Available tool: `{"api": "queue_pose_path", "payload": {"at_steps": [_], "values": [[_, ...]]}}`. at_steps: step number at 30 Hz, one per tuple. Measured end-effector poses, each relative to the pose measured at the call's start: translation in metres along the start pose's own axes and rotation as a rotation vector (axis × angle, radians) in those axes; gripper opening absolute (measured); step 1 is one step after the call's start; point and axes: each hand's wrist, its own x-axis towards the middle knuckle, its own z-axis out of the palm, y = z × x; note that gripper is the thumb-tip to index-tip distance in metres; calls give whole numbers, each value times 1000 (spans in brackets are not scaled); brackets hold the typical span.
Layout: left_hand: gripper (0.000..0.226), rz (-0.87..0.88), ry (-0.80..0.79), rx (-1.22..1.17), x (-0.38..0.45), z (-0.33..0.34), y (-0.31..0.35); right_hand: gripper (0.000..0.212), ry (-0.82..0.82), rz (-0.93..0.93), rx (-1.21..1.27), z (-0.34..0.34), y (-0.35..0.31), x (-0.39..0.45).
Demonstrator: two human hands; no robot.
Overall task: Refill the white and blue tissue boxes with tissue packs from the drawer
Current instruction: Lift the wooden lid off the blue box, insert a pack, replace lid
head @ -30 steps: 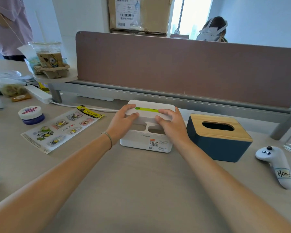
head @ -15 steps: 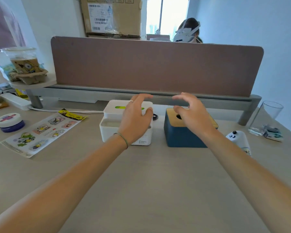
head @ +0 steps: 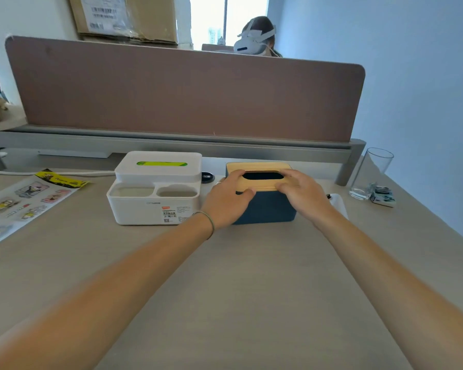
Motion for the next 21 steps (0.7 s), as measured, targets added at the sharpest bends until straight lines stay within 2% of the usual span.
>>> {"api": "queue_pose_path", "payload": {"at_steps": [8,21], "values": [[49,29,34,31,-28,-15,20,38,24,-67,17,-15,-16,-35],[47,74,8,105,-158,-50,32,38,10,-93,11,-12,-25,-154]]}}
